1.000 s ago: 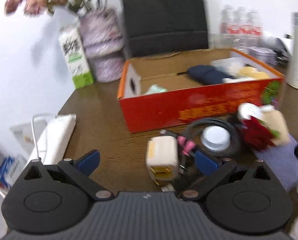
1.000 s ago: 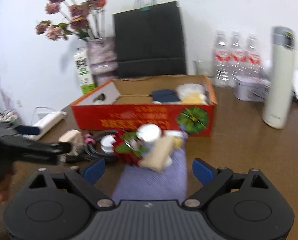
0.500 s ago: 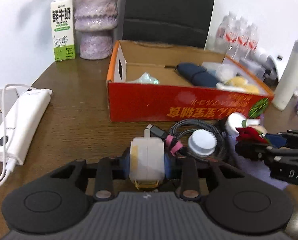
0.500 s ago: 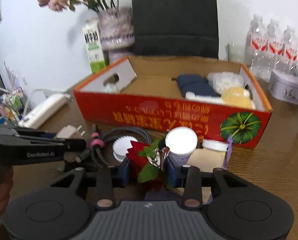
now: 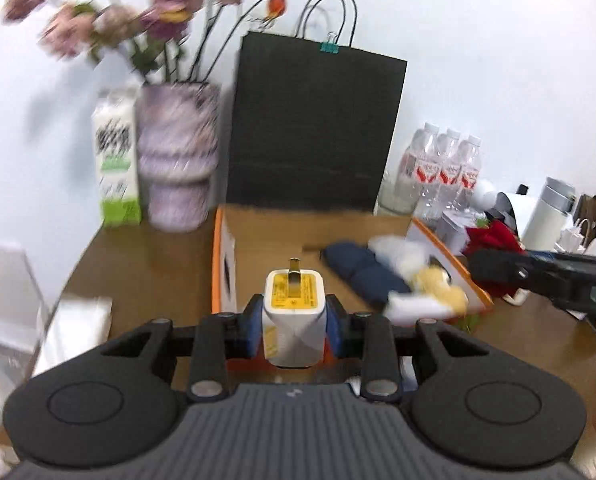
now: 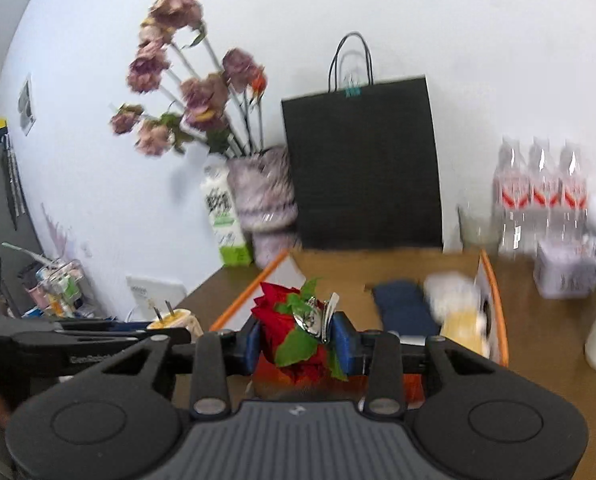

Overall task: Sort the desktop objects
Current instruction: 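Drop the charger into the box with the left tool while the right tool drops the rose in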

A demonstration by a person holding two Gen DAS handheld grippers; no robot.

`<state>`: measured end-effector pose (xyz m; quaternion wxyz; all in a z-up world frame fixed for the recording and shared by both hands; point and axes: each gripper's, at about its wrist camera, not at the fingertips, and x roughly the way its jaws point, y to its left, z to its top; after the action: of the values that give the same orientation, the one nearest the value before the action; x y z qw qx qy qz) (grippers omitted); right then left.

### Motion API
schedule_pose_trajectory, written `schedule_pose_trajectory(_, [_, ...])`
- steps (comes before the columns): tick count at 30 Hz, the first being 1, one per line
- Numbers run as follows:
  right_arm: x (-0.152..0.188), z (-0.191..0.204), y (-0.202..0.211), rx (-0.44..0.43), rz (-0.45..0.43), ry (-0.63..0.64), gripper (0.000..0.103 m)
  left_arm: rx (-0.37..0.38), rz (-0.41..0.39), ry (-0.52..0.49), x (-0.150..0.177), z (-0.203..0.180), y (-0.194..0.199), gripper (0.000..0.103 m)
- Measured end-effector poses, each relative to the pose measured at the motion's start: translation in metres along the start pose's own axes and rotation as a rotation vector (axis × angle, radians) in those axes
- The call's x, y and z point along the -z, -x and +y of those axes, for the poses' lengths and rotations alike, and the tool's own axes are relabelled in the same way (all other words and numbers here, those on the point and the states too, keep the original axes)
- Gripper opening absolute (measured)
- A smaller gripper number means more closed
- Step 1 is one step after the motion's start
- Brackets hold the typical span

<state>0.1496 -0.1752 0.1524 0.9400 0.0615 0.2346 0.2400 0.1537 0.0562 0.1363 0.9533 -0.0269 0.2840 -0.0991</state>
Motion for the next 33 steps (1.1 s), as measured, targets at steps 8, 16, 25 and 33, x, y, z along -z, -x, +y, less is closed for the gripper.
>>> schedule_pose_trajectory(8, [-0.049,-0.050,-0.161,0.047,0.250,-0.170,0.036,-0.117,0.196,0.028,-0.068,0.006,-0.163,0.032])
schedule_pose_trajectory(16, [-0.031,-0.080,-0.270,0.071,0.445,-0.262,0.043,-0.136,0.277,0.051,-0.059,0.036,-0.229,0.041])
schedule_pose_trajectory(25, [-0.035,-0.063,-0.228,0.097,0.359,-0.197,0.056,-0.076,0.211,-0.034,-0.070,0.029,-0.143,0.087])
schedule_pose_trajectory(33, [-0.020,-0.027,-0.119,0.149,0.311,-0.035,0.064,-0.070,0.132,-0.103,-0.063,0.004,-0.035,0.100])
